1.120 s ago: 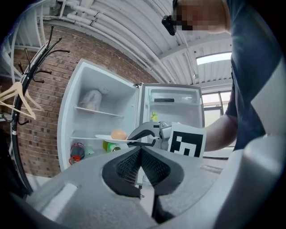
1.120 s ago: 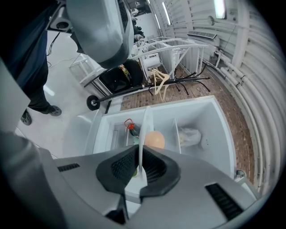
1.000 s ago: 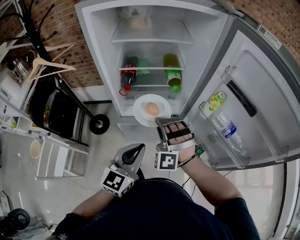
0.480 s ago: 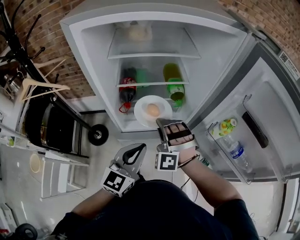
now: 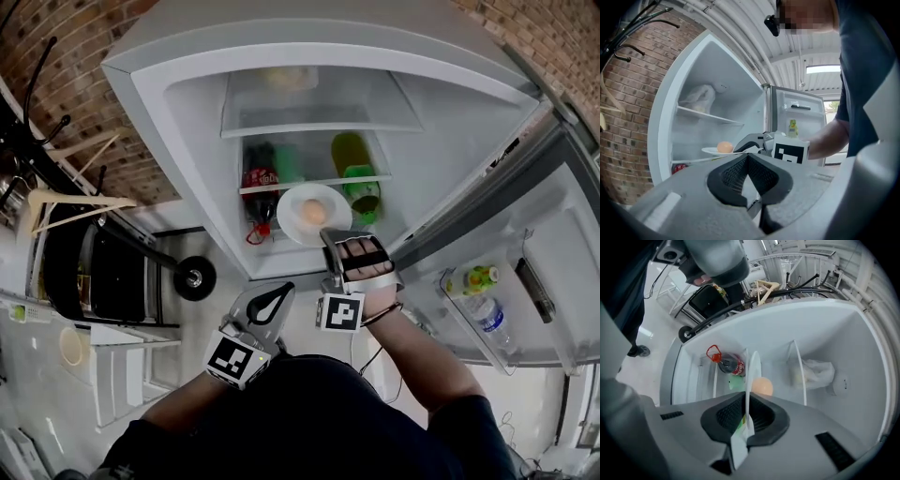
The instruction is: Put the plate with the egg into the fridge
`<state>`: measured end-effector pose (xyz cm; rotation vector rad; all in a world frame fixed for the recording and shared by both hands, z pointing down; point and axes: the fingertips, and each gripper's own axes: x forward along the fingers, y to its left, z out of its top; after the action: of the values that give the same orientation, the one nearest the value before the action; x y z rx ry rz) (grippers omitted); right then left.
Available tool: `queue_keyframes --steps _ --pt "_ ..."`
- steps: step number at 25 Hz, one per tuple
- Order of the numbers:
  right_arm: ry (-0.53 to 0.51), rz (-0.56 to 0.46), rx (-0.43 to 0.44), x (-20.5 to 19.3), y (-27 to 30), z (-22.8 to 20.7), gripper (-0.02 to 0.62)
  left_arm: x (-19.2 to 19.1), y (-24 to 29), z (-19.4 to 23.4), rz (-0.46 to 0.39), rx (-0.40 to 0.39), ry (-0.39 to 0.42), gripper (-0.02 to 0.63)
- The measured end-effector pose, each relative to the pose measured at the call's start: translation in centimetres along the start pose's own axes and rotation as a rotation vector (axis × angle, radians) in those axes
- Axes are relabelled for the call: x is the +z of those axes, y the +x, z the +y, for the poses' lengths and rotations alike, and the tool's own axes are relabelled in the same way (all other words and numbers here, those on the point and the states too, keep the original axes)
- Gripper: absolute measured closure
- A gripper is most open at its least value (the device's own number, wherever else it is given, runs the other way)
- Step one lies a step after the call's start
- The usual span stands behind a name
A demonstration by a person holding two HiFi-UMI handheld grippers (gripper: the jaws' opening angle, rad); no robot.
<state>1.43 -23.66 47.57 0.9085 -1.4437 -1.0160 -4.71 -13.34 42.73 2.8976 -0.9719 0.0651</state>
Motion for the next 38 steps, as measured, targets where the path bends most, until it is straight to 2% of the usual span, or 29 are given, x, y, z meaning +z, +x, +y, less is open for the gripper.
queue_keyframes --steps 5,11,19,24,38 --pt "-0.007 0.041 0.012 -0.2 2.7 0.0 0.569 0.2 0.3 2.2 -0.003 -0.019 0.008 0.603" --pt "-0.014 0.064 0.036 -1.2 5.2 -0.1 0.568 0.0 1.4 2.6 0.001 -0.036 0.008 0.603" --pt "-0.023 0.051 0.063 -1.9 8.1 -0.4 0.568 0.8 2.3 3.5 -0.014 -0.002 -0.011 0.603" --pt "-0.038 0.078 0.094 -2.8 9.9 -0.3 0.568 1.0 2.7 3.9 -0.021 0.017 -0.021 0.603" --pt "-0.04 0.071 0.186 -3.0 12.0 0.1 0.568 0.9 2.9 4.3 -0.015 0.043 -0.002 0.603"
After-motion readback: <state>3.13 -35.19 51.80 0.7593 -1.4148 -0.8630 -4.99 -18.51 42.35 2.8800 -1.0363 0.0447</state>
